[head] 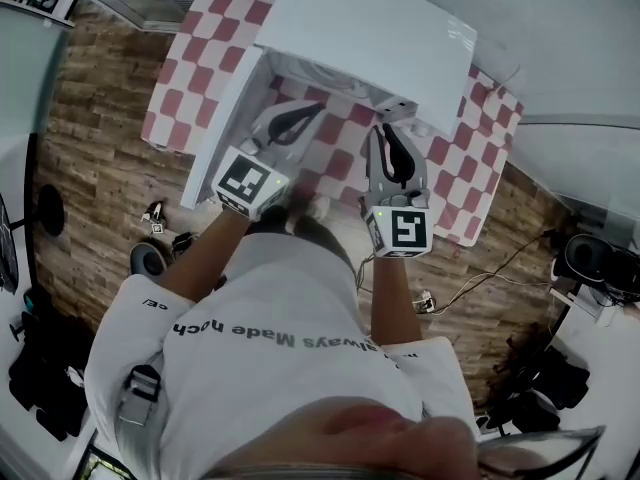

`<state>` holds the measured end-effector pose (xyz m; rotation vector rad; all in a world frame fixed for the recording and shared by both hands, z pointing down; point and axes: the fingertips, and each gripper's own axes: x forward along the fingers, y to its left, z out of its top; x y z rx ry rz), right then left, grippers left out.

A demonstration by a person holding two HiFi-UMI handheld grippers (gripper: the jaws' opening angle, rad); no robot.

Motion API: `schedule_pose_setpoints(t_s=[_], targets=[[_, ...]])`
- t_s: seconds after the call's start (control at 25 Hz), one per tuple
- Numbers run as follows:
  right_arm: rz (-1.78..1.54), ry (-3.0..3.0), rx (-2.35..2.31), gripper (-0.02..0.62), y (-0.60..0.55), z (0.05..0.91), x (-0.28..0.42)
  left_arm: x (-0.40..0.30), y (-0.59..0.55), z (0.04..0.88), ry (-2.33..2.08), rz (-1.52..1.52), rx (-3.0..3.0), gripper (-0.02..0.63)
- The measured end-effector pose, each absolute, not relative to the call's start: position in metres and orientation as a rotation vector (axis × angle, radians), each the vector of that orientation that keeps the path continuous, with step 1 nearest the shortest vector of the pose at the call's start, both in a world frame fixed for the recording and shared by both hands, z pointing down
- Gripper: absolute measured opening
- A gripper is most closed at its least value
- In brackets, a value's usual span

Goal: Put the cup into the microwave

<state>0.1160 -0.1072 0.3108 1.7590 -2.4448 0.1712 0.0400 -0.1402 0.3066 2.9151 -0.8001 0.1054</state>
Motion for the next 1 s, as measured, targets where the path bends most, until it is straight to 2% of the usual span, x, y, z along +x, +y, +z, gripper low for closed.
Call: schedule_pose_setpoints(t_s=[0.48,1.0], targets=[[0.08,-2.502,1.73,0.041,-0.062,0.22,0.103,0.037,-0.09,0.217,-0.729,0.007,2.991,0.003],[0.018,-2.55,1.704,0.031,-0.045,0.17,0.098,0.045,-0.071,0.178,-0.695,-0.038,3.046,0.003]])
